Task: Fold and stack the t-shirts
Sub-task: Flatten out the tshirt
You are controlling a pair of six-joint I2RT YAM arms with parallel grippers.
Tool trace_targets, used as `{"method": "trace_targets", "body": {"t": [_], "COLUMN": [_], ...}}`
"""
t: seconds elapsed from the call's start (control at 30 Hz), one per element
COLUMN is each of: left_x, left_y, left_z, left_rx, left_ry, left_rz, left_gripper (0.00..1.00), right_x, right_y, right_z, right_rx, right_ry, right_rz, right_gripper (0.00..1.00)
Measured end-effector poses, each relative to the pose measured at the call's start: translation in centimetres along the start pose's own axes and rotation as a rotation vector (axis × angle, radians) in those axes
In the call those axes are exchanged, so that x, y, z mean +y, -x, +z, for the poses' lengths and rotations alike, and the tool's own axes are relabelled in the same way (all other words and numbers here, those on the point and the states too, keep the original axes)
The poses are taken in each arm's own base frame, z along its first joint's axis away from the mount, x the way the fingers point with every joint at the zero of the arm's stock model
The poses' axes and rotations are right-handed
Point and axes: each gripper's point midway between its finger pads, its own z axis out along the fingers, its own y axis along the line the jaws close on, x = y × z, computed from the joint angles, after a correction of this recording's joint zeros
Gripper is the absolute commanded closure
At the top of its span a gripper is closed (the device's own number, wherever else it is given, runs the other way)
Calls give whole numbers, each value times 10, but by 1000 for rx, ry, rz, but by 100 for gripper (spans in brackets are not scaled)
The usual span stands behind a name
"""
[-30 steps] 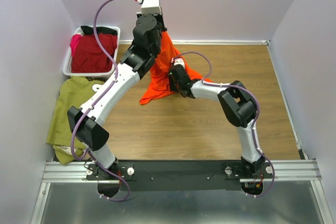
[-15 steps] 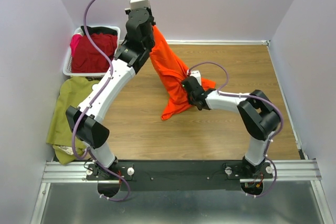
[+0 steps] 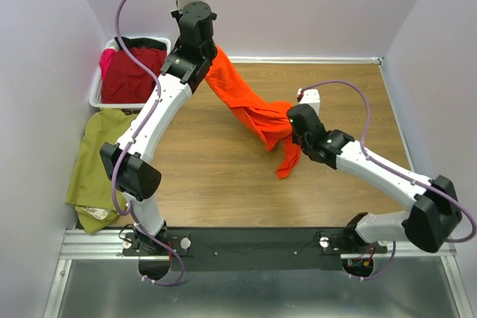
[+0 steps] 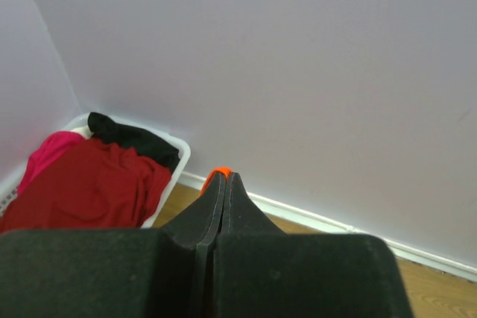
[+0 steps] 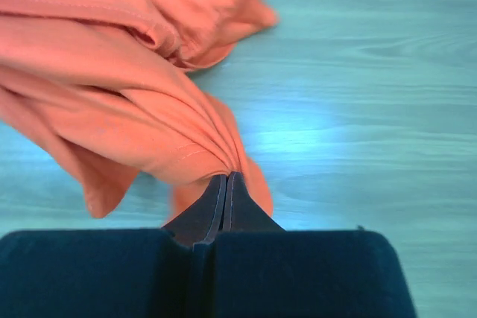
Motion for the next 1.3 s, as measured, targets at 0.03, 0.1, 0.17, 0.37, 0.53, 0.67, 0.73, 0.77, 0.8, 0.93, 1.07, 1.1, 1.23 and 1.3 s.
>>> {"method": "trace_targets", "body": {"t": [0.03,0.1,0.17,0.37,0.53,0.67,0.73,0.77,0.8,0.93,1.07,1.1,1.23,1.3], "left_x": [2,4,4,9,24,38,45,49,52,66,83,87,108,117], "left_y": [-2,-4,-5,-2,14,18,12,5,-2,-66,-172,-190,-262,-284], "left_z": [1,1,1,-10,-33,-61,-75,-81,-86,-110,-138,-143,-173,-184], "left_rx": [6,16,20,33,28,37,52,68,82,193,391,427,568,610], "left_ry": [5,9,8,-20,-55,-93,-114,-115,-119,-123,-79,-69,-12,19], "left_rz": [-1,-7,-16,-63,-132,-220,-280,-293,-315,-404,-450,-450,-472,-490], "left_gripper": [100,100,100,100,100,100,100,100,100,100,100,100,100,100], "right_x": [-7,-20,-33,-70,-106,-126,-131,-132,-133,-127,-115,-115,-123,-133], "right_y": [7,21,42,113,171,187,188,188,187,182,171,168,150,138], "right_z": [-6,-17,-31,-84,-143,-171,-175,-176,-174,-154,-122,-115,-80,-56], "right_rx": [-18,-56,-106,-296,-463,-527,-537,-537,-534,-502,-456,-446,-386,-341], "right_ry": [-22,-65,-112,-220,-275,-306,-322,-331,-342,-417,-473,-483,-541,-569], "right_rz": [5,16,33,139,264,320,333,336,333,322,309,307,322,345], "right_gripper": [99,99,99,99,99,99,99,99,99,99,99,99,99,99]}}
